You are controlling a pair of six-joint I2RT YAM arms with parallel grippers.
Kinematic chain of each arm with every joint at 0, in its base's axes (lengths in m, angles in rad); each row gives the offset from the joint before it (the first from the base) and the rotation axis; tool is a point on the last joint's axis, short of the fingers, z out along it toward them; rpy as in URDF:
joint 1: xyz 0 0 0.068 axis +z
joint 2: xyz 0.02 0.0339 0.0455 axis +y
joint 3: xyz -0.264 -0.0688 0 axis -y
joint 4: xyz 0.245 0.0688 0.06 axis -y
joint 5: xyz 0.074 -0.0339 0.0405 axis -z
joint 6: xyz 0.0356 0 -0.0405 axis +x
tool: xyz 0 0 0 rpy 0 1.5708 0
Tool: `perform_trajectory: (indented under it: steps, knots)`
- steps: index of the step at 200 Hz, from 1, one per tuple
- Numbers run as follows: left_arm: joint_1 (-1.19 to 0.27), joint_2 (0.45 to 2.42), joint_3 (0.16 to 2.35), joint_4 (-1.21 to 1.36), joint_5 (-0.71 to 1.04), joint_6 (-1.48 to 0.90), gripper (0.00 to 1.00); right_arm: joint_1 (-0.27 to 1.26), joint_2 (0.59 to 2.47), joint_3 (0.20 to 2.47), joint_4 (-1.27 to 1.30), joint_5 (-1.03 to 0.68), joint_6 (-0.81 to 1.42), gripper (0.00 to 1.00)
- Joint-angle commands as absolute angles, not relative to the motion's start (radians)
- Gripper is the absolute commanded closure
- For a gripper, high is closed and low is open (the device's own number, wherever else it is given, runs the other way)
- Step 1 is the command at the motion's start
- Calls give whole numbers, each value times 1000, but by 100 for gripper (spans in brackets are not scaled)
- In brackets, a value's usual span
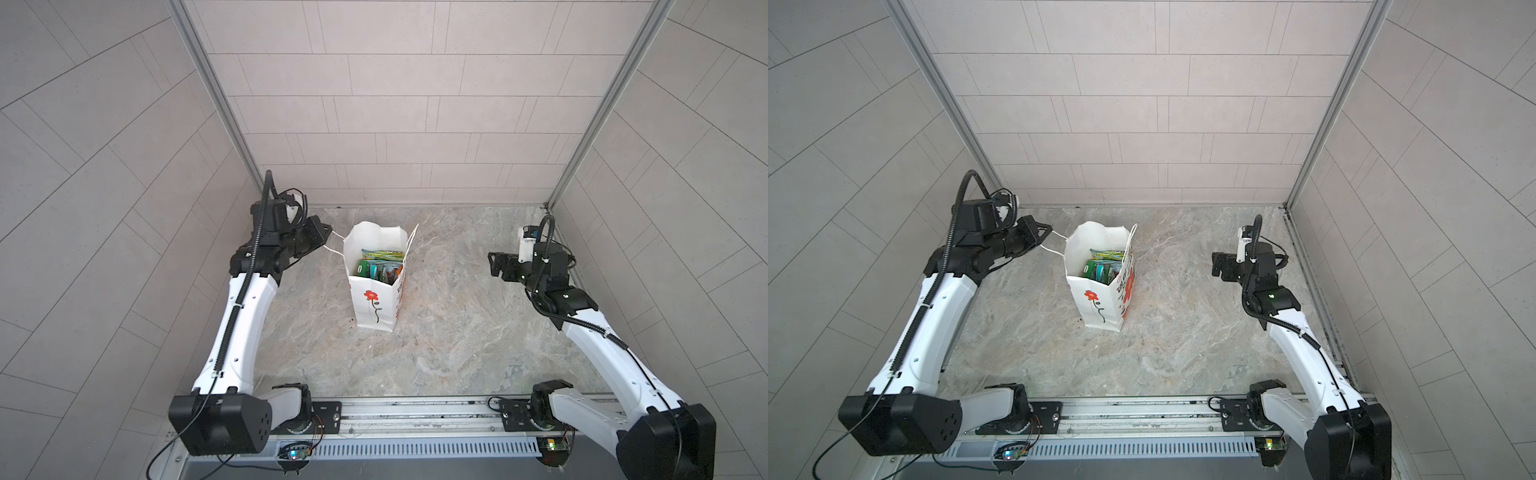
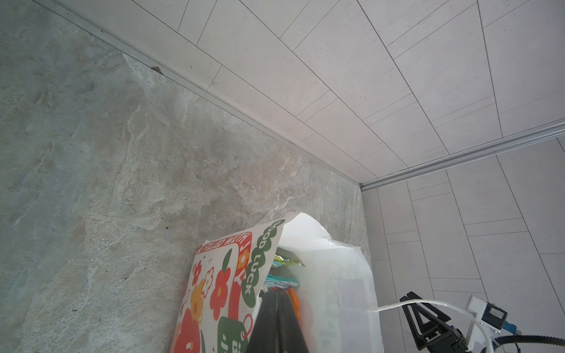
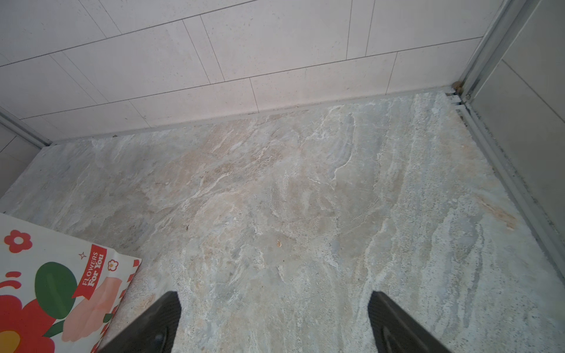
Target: Take the snacks out of the paper bag
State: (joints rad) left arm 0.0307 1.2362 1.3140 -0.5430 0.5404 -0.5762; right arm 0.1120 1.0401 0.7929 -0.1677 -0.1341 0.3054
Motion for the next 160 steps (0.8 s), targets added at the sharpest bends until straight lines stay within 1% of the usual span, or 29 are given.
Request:
perform_trajectory:
  steps: [1, 39, 69, 83, 115, 144, 160]
  knots:
    - [36, 1230, 1306, -497, 552, -553, 100, 115, 1062, 790, -147, -204, 322, 3]
    - [34, 1248, 1308, -432, 561, -505, 100, 157, 1123, 779, -114, -258, 324, 3]
    - [32, 1290, 1325, -377, 636, -477, 100, 243, 1201, 779, -76, -260, 326, 3]
    - [21, 1311, 1337, -344, 678, -460, 100, 303, 1253, 787, -53, -251, 335, 6]
    - [-21, 1365, 1401, -339, 666, -405, 100, 438, 1365, 812, 17, -219, 363, 13]
    - [-59, 1448, 1510, -332, 658, -349, 100, 520, 1466, 825, 105, -207, 422, 23]
    - [-71, 1504, 1586, -328, 687, -321, 100, 562, 1516, 817, 181, -178, 464, 24]
